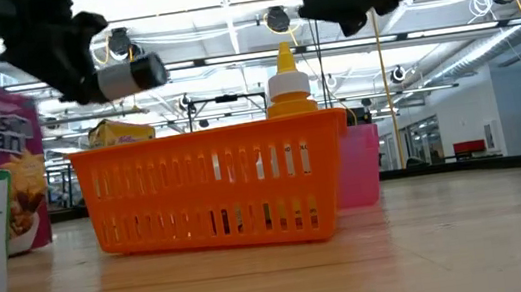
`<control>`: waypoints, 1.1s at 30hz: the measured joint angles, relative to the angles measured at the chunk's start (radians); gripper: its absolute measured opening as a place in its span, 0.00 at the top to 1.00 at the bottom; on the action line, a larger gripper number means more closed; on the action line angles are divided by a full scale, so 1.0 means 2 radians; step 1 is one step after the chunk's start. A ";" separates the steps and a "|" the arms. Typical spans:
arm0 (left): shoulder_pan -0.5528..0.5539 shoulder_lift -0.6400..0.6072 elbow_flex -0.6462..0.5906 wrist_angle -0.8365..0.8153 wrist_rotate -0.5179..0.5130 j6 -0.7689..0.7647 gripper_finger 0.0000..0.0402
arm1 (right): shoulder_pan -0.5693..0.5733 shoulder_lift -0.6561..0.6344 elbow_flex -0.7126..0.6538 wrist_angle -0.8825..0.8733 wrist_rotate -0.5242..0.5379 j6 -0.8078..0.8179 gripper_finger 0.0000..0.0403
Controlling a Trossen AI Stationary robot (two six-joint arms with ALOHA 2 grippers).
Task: Pick & Place Kitchen Items
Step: Put the big black food coloring bottle into the orange bin
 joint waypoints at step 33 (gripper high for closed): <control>0.074 0.194 0.225 -0.048 -0.012 0.054 0.77 | 0.002 0.150 0.213 -0.153 0.077 -0.091 0.55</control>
